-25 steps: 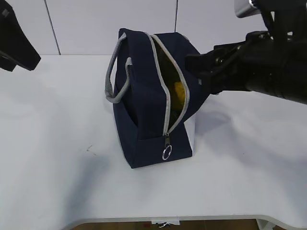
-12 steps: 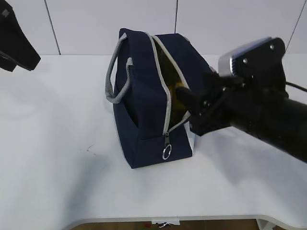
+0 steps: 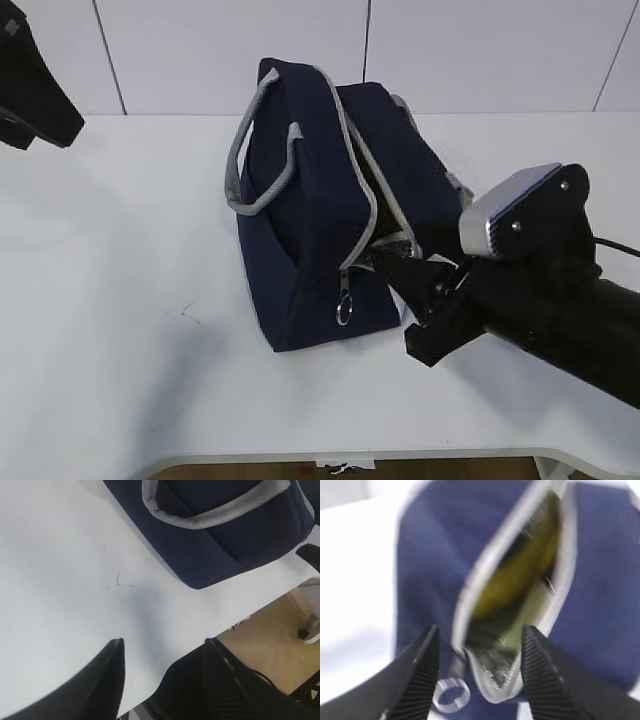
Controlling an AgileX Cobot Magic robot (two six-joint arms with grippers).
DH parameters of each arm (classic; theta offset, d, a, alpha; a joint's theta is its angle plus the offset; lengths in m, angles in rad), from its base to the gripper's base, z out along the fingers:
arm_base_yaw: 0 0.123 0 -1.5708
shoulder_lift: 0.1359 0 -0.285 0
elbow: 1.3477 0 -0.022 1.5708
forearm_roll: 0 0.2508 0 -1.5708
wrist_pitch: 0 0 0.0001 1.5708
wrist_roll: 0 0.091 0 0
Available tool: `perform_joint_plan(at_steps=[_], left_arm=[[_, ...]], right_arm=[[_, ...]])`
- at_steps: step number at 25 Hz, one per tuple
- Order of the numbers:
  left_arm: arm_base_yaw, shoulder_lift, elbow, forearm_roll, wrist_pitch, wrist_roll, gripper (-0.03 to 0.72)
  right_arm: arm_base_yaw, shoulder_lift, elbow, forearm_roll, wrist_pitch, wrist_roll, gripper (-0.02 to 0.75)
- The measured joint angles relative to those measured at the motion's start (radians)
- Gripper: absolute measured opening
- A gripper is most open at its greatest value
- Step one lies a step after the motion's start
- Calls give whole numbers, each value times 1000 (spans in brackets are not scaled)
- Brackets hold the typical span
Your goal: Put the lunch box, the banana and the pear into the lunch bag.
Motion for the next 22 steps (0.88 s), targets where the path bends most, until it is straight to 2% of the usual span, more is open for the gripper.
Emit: perform_joint_plan(at_steps=[3, 7, 16, 22], left_arm=[[0, 0, 0, 0, 0, -2, 383], [0, 0, 0, -2, 0, -6, 383], [0, 0, 0, -4, 0, -8, 373], [0, 0, 0, -4, 0, -9, 372]], right_arm=[[1, -30, 4, -65, -66, 12, 408], [1, -103, 6, -71, -81, 14, 407], [1, -241, 45, -193, 51, 33, 404], [1, -199, 87, -205, 84, 66, 403]])
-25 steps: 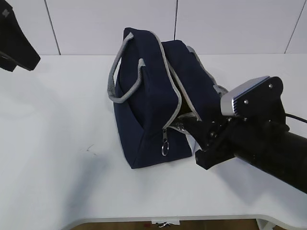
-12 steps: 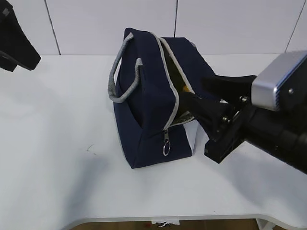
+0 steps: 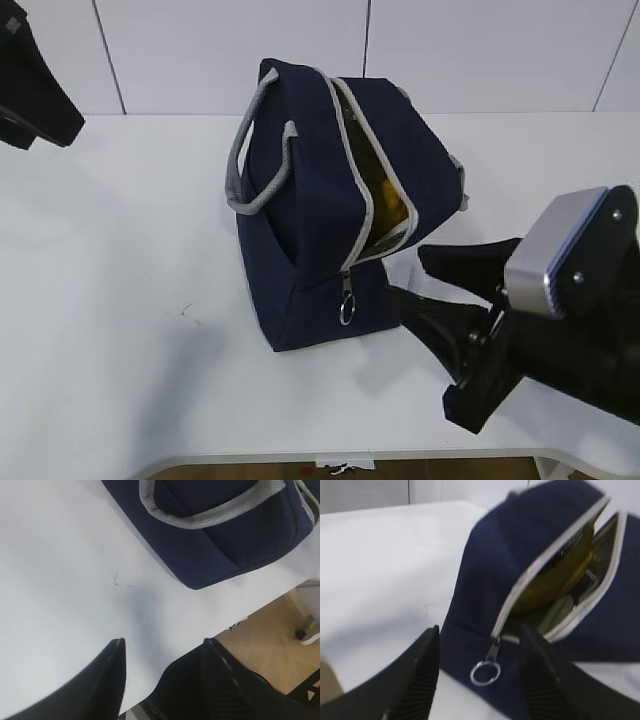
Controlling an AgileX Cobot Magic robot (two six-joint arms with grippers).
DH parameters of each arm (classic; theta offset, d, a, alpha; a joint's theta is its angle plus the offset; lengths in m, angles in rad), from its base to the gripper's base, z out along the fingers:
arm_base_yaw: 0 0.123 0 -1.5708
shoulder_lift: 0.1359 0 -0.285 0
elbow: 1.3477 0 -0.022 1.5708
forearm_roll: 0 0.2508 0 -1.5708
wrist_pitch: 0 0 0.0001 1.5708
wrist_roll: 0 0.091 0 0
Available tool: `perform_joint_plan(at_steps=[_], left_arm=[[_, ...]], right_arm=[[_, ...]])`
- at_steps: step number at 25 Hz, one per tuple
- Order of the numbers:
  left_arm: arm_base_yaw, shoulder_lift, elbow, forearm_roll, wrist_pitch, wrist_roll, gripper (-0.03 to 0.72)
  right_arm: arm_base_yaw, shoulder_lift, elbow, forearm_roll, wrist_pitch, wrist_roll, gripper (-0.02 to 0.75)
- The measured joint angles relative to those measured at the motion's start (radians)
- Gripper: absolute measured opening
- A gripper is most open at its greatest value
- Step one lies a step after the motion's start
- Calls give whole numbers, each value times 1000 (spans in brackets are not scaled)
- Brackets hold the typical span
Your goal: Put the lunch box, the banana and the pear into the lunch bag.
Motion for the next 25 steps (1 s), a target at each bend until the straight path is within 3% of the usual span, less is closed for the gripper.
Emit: perform_joint_plan(at_steps=[5, 12, 25], left_arm=[[0, 0, 0, 0, 0, 0, 372], [0, 0, 0, 0, 0, 0, 372], [0, 0, 0, -15, 0, 0, 372]], right_arm=[[0, 141, 0, 0, -31, 95, 403], [0, 311, -5, -2, -195, 111, 441], [0, 508, -114, 37, -213, 112, 468]])
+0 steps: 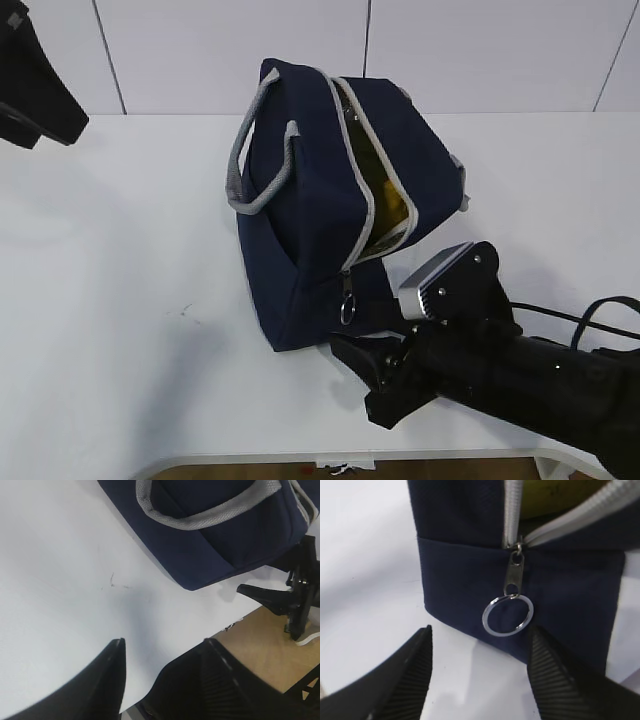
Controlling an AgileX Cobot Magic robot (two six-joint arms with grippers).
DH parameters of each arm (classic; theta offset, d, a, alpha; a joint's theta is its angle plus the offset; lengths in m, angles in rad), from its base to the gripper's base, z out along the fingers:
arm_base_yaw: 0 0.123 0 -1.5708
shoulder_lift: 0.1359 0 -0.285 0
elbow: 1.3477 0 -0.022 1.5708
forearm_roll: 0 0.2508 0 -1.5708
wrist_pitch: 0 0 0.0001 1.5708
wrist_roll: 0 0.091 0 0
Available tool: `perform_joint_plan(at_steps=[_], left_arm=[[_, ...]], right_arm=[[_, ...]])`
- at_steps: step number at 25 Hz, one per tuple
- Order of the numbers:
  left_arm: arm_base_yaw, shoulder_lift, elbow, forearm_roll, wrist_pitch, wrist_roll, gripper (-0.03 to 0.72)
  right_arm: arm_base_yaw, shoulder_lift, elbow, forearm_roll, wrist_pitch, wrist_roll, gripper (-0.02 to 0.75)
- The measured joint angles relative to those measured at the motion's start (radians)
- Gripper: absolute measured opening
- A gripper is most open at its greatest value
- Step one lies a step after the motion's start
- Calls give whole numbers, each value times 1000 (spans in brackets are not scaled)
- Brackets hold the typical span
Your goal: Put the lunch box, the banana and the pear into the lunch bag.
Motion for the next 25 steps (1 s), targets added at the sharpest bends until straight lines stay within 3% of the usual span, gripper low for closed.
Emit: perform_joint_plan(at_steps=[15, 25], left_arm=[[0, 0, 0, -12, 0, 0, 372], [0, 0, 0, -16, 0, 0, 372]], right_arm=[[0, 94, -74, 45, -2, 11, 470], [0, 94, -77, -77, -35, 19, 470]])
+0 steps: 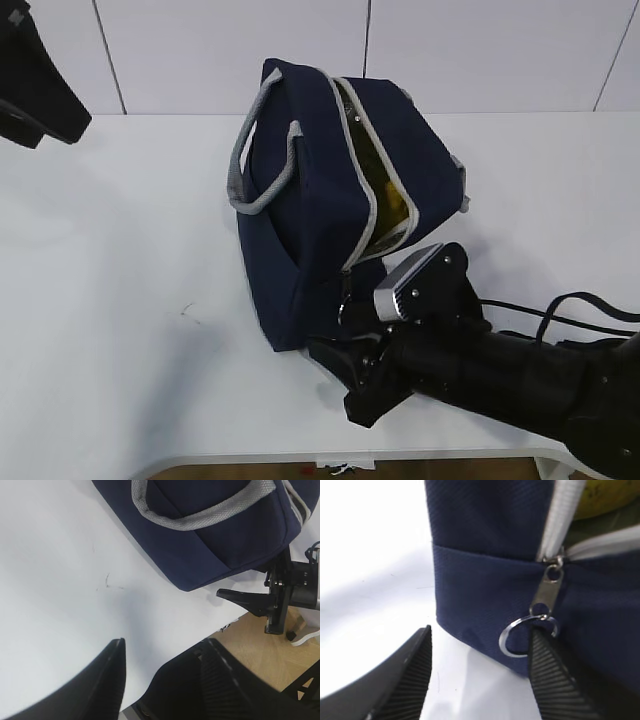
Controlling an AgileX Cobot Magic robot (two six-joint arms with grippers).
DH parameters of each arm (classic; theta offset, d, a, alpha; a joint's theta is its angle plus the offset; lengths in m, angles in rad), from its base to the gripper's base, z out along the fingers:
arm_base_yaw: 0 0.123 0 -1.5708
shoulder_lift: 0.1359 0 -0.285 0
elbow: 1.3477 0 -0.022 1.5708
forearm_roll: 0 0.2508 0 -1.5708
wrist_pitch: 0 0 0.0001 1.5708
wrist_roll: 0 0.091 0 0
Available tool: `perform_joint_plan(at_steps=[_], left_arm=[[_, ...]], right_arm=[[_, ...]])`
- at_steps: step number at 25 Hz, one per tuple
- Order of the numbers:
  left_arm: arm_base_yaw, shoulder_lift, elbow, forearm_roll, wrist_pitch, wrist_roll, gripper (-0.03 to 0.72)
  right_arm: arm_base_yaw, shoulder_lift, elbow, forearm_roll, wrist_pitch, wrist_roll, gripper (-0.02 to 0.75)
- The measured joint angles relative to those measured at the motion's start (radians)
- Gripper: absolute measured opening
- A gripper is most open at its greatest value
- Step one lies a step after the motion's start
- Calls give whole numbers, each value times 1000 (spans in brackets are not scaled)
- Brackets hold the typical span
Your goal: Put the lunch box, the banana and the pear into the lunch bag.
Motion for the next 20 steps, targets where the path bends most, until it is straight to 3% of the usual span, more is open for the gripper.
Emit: perform_joint_plan(at_steps=[12, 20], left_arm=[[0, 0, 0, 0, 0, 0, 372], [0, 0, 0, 0, 0, 0, 372]], right_arm=[[0, 0, 0, 136, -2, 6, 471], [0, 0, 54, 79, -25, 47, 472]])
